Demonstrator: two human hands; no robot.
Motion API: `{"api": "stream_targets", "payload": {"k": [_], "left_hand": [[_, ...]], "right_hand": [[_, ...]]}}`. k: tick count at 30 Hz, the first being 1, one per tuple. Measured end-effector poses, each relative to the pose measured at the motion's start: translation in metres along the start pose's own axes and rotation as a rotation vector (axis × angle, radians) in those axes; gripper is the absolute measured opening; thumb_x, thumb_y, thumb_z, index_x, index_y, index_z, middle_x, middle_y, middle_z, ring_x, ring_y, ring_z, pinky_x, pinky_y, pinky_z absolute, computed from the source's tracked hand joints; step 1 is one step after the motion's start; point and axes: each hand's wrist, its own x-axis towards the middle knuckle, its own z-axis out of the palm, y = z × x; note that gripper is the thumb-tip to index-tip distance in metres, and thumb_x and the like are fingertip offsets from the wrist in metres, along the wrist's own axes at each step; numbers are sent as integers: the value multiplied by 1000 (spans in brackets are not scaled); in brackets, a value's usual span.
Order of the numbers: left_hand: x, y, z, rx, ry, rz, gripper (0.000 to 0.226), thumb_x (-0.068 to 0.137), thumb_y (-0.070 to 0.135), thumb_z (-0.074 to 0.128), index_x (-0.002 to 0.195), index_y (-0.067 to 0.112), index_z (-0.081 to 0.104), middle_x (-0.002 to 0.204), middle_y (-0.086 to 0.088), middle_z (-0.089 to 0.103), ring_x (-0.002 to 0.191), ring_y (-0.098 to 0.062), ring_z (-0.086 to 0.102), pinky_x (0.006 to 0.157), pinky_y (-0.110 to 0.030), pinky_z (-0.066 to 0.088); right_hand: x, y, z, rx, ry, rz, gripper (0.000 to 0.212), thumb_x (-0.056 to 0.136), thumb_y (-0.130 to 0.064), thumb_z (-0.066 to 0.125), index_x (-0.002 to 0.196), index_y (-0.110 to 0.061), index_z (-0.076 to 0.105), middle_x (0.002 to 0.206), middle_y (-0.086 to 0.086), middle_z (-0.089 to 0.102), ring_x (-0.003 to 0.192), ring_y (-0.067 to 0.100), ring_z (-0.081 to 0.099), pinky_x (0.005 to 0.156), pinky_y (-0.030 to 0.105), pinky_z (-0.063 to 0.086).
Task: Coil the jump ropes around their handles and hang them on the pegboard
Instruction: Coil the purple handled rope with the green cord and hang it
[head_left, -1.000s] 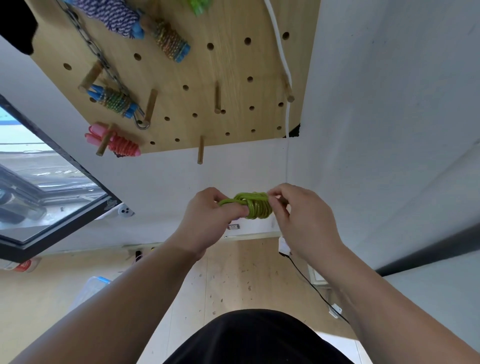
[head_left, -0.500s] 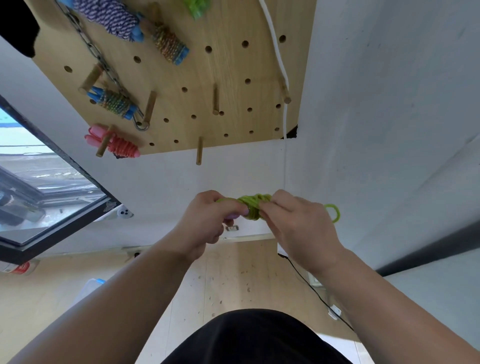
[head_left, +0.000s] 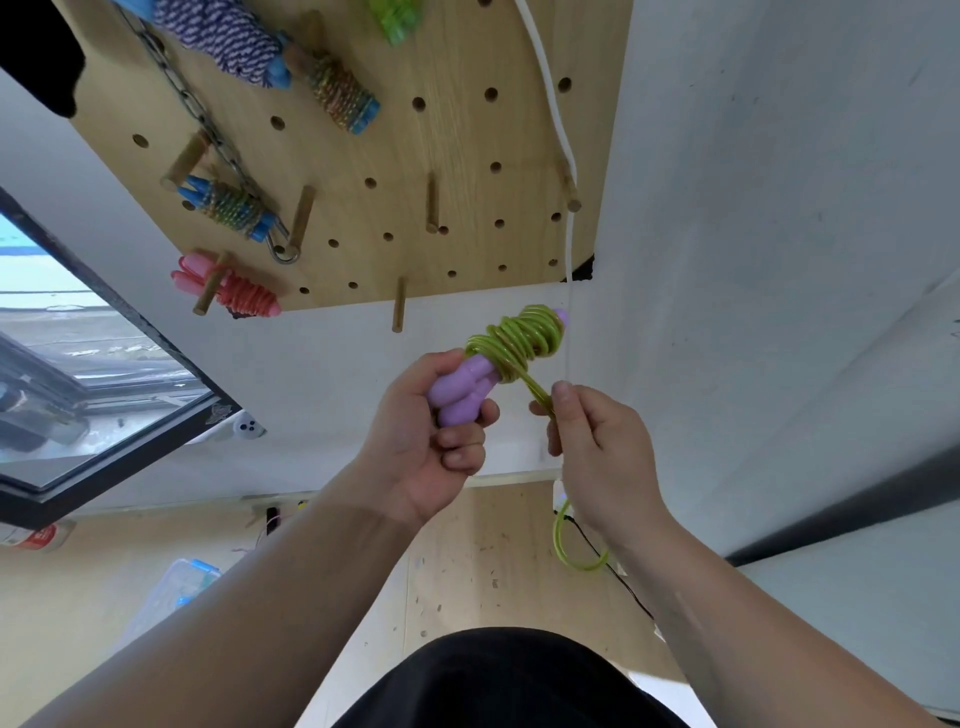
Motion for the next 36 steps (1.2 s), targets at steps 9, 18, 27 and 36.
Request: {"api": "stream_targets", "payload": {"k": [9, 18, 27, 36], "left_hand": [[-13, 3, -2, -40, -162, -74, 42, 92, 51, 51, 117, 17, 55, 73, -6, 50, 33, -5, 29, 33, -17, 20], [-27, 8, -3, 112, -357, -306, 46, 87, 61, 44, 91, 21, 67, 58, -2, 44, 28, -9, 32, 37, -15, 17], [-19, -7, 12, 330, 318, 519, 27, 107, 36, 43, 97, 14, 55, 72, -1, 68, 47, -12, 56, 43, -24, 39], [5, -1, -21, 1215, 124, 1214, 56, 85, 48, 66, 130, 29, 40, 127, 8, 53, 104, -2, 54, 82, -15, 46]], "right_hand": [[10, -10, -9, 217, -257, 133, 20, 100, -33, 61, 86, -25, 74, 64, -2, 50, 61, 14, 45, 68, 36, 43], [22, -17, -23, 610, -632, 135, 23, 89, -16, 60, 90, -34, 75, 60, 0, 21, 52, 13, 18, 51, 27, 17], [13, -27, -1, 538, -397, 156, 17, 93, -29, 61, 86, -26, 76, 58, -2, 33, 51, 13, 27, 50, 22, 29], [11, -47, -2, 669, -294, 289, 45, 102, -24, 55, 59, -30, 68, 62, -2, 25, 53, 13, 20, 49, 23, 26]]}}
